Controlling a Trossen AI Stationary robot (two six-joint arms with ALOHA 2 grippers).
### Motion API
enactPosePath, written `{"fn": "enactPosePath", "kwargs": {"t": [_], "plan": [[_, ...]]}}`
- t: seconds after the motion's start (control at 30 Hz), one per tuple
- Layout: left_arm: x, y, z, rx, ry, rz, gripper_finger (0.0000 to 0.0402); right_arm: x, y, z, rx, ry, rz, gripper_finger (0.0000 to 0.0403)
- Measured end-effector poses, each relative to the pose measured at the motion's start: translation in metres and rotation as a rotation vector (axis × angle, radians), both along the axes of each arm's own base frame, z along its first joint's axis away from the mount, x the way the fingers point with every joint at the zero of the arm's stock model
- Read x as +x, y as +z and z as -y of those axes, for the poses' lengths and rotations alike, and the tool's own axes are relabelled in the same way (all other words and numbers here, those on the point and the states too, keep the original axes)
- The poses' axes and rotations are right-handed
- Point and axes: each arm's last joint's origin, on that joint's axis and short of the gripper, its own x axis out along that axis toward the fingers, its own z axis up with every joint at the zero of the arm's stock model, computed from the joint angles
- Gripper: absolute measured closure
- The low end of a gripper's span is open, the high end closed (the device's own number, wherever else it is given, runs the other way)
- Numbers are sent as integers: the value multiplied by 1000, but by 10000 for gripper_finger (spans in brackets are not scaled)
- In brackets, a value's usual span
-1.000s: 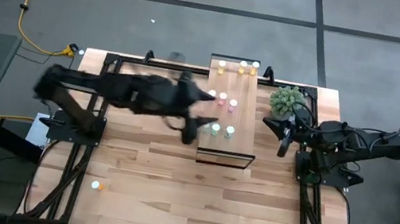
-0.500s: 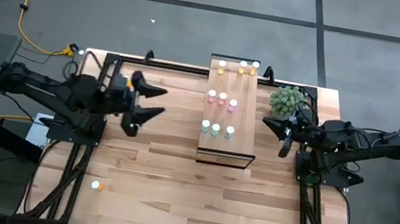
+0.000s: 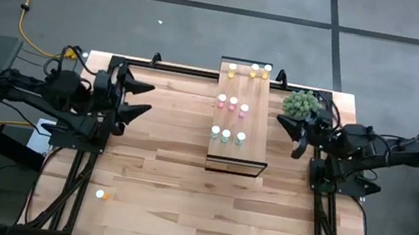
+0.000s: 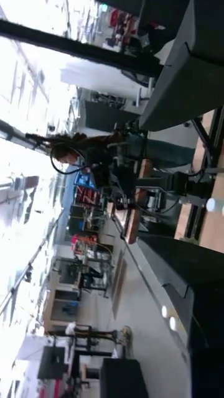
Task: Pick and place medicine bottles onto shelf by color
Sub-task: Put the bottom orange pill bottle on the shelf
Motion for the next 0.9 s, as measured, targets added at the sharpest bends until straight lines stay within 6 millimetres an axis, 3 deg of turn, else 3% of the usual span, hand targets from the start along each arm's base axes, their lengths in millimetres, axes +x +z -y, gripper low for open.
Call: {"fn": "enactPosePath", "kwargs": {"t": [0.17, 0.37, 0.53, 0.67, 0.83, 0.9], "plan": [[0, 0, 0, -11, 3, 3, 119, 4, 16, -3, 73, 83, -22, 349], [1, -3, 0, 0, 18, -29, 119, 6, 37, -9, 183, 235, -380, 239], [3, -11, 0, -64, 9, -94, 132, 10, 29, -16, 343, 360, -666, 185], [3, -22, -2, -87, 70, -191, 207, 13, 13, -27, 448, 465, -798, 179], [7, -37, -1, -66, 29, -174, 364, 10, -1, -40, 633, 482, -905, 179], [8, -43, 0, -53, -4, -141, 388, 8, -2, -47, 711, 462, -927, 179]]}}
